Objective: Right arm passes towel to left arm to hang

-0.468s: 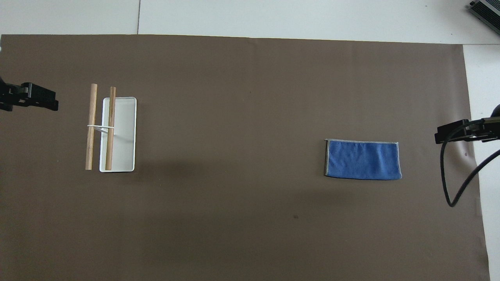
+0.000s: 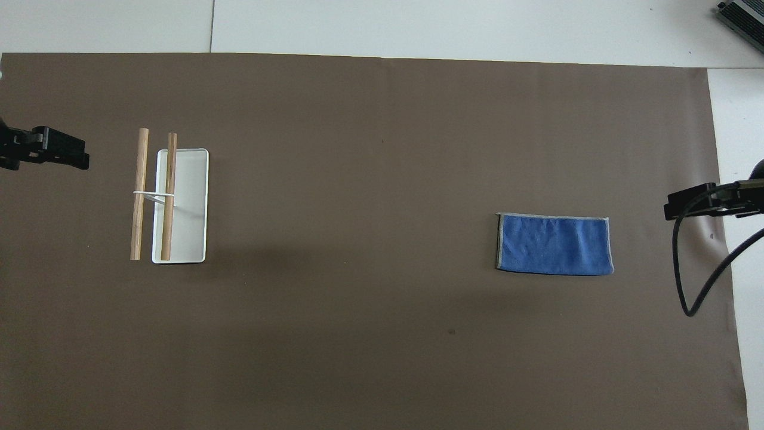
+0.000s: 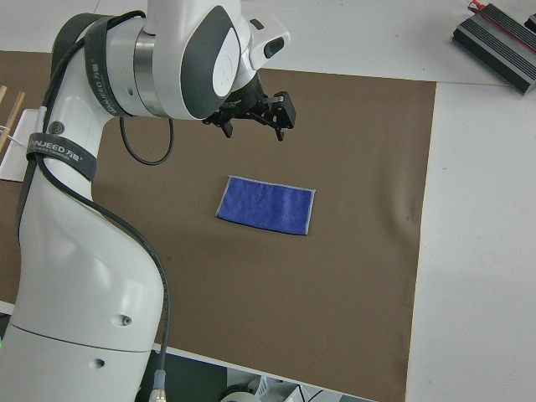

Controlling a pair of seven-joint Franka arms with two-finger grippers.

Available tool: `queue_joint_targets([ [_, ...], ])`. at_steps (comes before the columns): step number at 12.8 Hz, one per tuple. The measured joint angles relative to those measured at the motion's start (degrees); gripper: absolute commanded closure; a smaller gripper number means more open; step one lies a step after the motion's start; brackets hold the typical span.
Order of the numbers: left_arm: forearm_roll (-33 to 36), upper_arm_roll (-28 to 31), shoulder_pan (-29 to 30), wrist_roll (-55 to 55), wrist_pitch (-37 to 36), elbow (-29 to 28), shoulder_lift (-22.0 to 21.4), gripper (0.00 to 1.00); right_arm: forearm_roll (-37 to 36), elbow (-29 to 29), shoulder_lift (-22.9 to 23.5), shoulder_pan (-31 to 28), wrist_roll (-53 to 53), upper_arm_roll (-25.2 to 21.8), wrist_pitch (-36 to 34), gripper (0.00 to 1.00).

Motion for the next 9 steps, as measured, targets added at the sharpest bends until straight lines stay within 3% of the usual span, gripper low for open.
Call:
queue_joint_targets([
  [9,0.0,0.0,0.0,0.0,0.0,0.0,0.0,0.0,0.0,-0.8,0.0,0.0,0.1,0.0,0.0,0.0],
])
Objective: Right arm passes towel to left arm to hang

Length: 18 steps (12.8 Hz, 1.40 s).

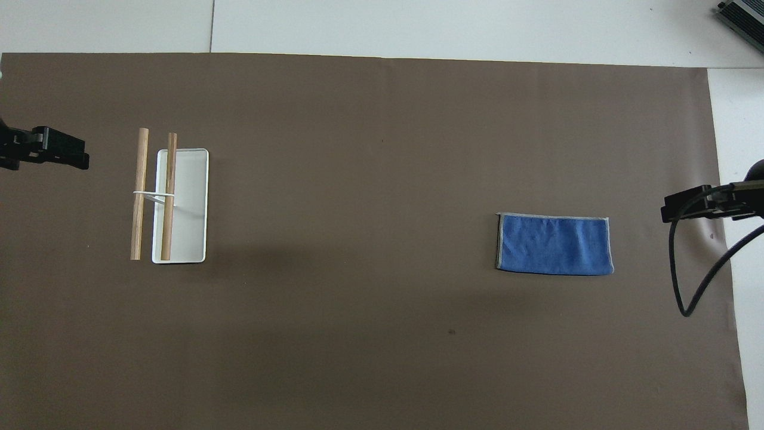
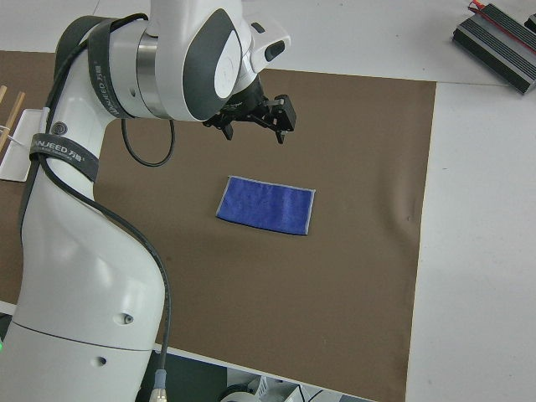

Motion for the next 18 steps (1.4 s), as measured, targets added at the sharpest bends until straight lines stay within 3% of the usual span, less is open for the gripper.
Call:
queue_joint_targets([
  [9,0.0,0.0,0.0,0.0,0.0,0.0,0.0,0.0,0.0,-0.9,-0.1,0.0,0.0,0.0,2.8,0.0],
  [13,0.0,0.0,0.0,0.0,0.0,0.0,0.0,0.0,0.0,-9.4,-0.7,0.3,0.0,0.4,13.1,0.0],
  [18,0.0,0.0,0.0,0.0,0.0,0.0,0.0,0.0,0.0,-25.6,-0.5,1.3,0.1,0.7,32.1,0.0],
])
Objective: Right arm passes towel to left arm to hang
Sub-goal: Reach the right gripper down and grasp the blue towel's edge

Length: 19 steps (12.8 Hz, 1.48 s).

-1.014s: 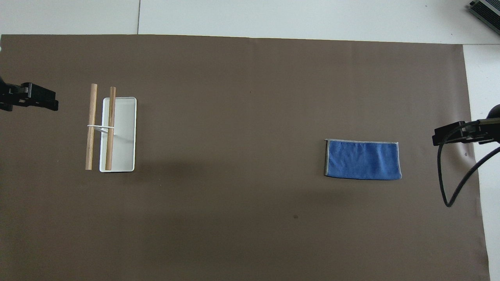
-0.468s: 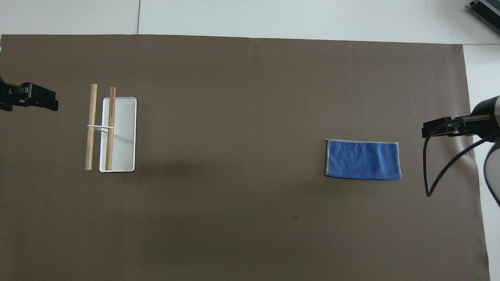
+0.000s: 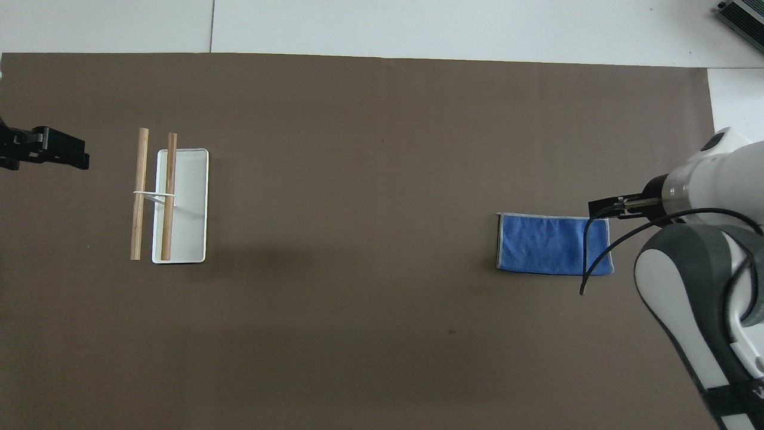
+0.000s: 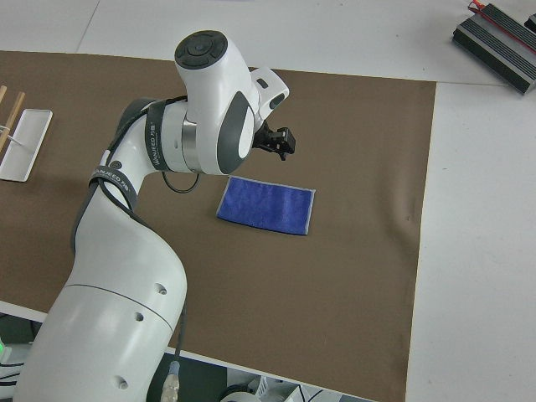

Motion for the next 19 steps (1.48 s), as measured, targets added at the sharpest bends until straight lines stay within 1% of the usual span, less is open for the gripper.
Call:
queue_joint_targets([
  [2,0.0,0.0,0.0,0.0,0.0,0.0,0.0,0.0,0.8,-5.4,0.7,0.0,0.2,0.0,5.7,0.0],
  [5,0.0,0.0,0.0,0.0,0.0,0.0,0.0,0.0,2.5,-11.2,3.4,-0.1,0.2,-0.1,15.1,0.0],
  [9,0.0,0.0,0.0,0.0,0.0,0.0,0.0,0.0,2.7,-14.1,7.5,-0.9,0.2,-0.1,23.0,0.0],
  [16,0.0,0.0,0.0,0.0,0.0,0.0,0.0,0.0,2.7,-16.0,9.8,-1.2,0.1,0.0,27.2,0.0],
  [17,0.0,0.0,0.0,0.0,0.0,0.0,0.0,0.0,2.7,-16.3,10.2,-1.2,0.1,0.0,27.8,0.18],
  [18,0.0,0.0,0.0,0.0,0.0,0.0,0.0,0.0,2.7,-16.5,10.4,-1.2,0.0,0.0,28.2,0.37],
  [19,0.0,0.0,0.0,0.0,0.0,0.0,0.0,0.0,2.7,-16.6,10.5,-1.2,0.0,0.0,28.4,0.61],
])
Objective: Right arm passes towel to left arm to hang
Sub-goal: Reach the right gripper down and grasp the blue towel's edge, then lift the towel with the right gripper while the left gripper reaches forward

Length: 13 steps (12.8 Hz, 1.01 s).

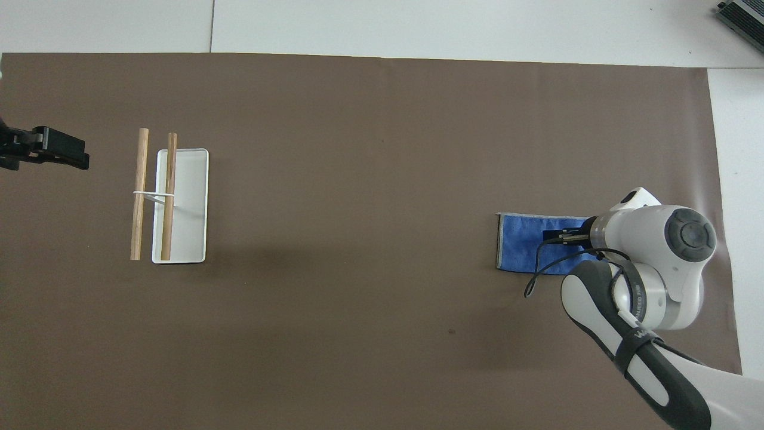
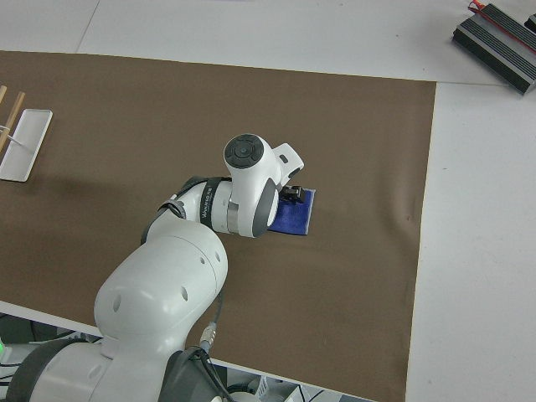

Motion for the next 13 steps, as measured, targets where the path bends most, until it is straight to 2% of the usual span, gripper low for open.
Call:
queue_joint_targets([
  [2,0.0,0.0,0.0,0.0,0.0,0.0,0.0,0.0,0.0,0.0,-0.2,0.0,0.0,0.0,0.1,1.0],
  [7,0.0,0.0,0.0,0.0,0.0,0.0,0.0,0.0,0.0,1.1,-0.7,1.1,1.3,0.0,-1.5,1.0],
  [13,0.0,0.0,0.0,0.0,0.0,0.0,0.0,0.0,0.2,12.1,-2.7,2.2,3.8,1.0,-15.1,1.0],
])
